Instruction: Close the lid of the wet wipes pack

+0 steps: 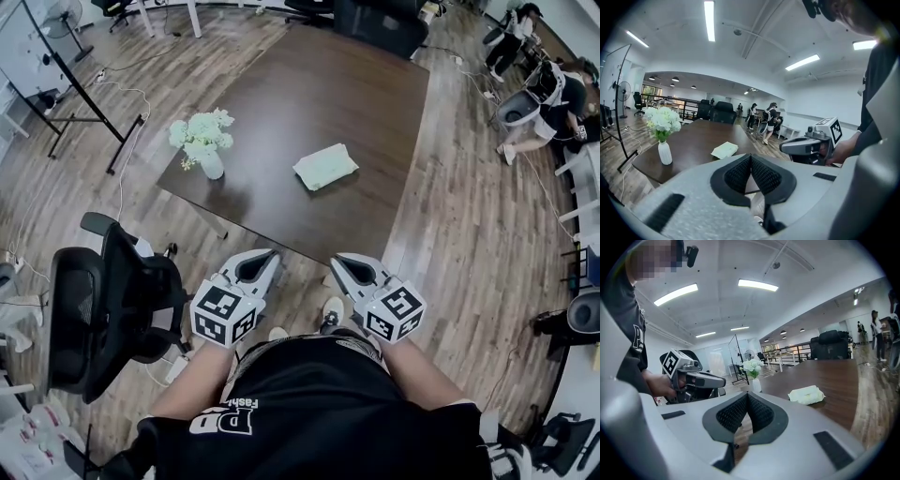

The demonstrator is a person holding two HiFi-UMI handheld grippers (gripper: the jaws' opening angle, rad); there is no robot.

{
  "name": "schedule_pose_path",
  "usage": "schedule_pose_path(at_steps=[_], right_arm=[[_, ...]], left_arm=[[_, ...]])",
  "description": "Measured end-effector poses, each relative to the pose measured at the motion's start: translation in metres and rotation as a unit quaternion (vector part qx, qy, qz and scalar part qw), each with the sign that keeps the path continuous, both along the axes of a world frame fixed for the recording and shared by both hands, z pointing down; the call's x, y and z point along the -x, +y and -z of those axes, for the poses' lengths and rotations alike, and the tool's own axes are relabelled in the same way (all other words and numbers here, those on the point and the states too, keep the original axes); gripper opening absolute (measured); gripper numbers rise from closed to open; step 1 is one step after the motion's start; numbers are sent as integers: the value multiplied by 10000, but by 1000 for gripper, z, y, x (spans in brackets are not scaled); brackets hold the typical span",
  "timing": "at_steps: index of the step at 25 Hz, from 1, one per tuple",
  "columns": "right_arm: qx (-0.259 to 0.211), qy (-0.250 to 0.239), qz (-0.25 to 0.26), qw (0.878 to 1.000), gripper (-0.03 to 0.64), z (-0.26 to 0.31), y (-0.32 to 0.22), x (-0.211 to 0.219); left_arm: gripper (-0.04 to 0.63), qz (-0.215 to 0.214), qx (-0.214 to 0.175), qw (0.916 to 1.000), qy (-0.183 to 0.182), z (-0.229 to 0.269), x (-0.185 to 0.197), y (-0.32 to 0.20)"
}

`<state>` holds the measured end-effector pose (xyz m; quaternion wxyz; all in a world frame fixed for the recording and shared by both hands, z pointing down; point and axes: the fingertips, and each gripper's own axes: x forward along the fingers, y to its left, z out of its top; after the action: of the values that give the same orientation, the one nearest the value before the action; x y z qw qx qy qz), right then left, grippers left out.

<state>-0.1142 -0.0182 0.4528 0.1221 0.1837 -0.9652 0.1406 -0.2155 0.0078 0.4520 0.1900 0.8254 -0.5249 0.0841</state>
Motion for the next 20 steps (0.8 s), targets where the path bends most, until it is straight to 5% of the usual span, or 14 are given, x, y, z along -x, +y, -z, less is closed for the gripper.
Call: schedule_pose_path(at_steps=[20], right_arm=[[21,244,26,9997,0,-10,52,15]], left_arm=[[18,-68,-60,9999,-93,-10,10,61]])
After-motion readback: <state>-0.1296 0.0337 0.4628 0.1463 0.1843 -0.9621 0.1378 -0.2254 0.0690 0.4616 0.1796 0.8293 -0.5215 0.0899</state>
